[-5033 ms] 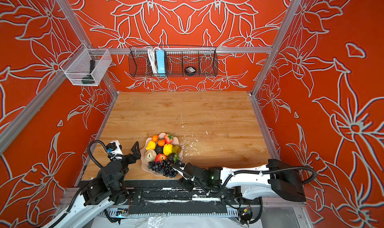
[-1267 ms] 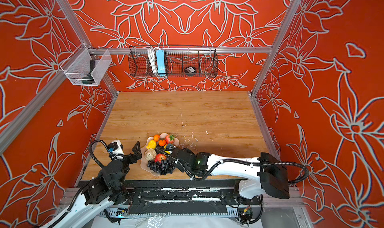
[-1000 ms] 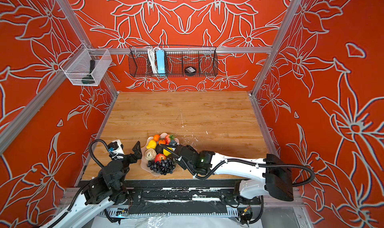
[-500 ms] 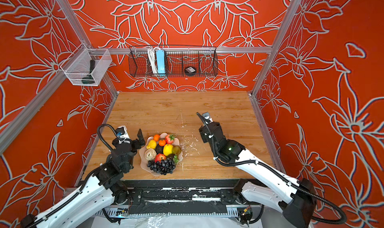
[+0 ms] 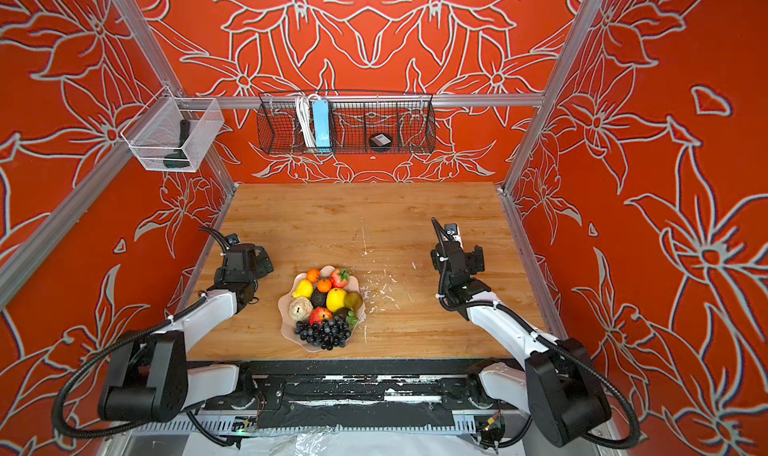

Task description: Place and organize the fake fruits in the fruit bowl

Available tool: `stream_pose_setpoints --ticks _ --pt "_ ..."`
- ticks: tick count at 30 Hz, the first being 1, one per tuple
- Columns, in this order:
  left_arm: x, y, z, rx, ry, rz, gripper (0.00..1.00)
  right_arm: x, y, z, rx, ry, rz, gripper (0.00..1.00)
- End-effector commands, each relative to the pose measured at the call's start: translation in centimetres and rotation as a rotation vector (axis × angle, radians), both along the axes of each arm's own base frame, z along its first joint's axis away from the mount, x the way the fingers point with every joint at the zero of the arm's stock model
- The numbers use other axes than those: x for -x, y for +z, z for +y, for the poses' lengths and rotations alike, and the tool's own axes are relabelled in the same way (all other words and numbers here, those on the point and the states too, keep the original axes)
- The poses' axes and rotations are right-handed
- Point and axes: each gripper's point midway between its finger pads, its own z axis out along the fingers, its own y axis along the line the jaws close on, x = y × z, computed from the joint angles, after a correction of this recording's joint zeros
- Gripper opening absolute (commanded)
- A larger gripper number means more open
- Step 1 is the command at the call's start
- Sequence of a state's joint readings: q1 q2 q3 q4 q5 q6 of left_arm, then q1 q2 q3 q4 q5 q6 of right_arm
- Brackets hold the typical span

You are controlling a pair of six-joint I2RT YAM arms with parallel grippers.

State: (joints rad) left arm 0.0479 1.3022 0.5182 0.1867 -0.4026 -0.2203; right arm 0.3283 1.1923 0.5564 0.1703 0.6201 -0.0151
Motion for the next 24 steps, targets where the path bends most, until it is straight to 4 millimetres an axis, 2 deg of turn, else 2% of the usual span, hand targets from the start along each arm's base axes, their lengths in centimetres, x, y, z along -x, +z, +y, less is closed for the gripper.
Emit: stream_pose_setpoints --ticks 1,4,8,13,21,24 --pt "-2.1 0.3 -2.1 0.061 -0.137 -0.064 0.98 -0.9 -0.5 -0.1 -0.018 0.007 -0.053 0.98" --pt "-2.6 0.2 -2.9 0.074 -0.197 -0.061 0.98 -1.4 -1.8 -0.1 -0.008 0.024 -0.065 0.98" --pt "-3.3 0.0 -3.0 0.07 -0.218 -0.054 0.98 -1.4 -2.9 -0.7 -0.035 0.013 -0.093 0.98" --pt "-2.7 0.2 -2.6 0.06 -0.201 -0.093 0.98 -1.3 -2.8 -1.0 -0.048 0.039 -0.137 0.98" --pt "-2.2 0.3 -3.5 0.049 -0.251 -0.159 0.98 -1.5 -3.9 -1.7 -0.12 0.064 -0.161 0.98" --pt "-1.7 -0.2 -4.1 0.035 -0.276 -0.183 0.98 -1.6 -4.0 -1.8 -0.14 0.068 -0.155 0.98"
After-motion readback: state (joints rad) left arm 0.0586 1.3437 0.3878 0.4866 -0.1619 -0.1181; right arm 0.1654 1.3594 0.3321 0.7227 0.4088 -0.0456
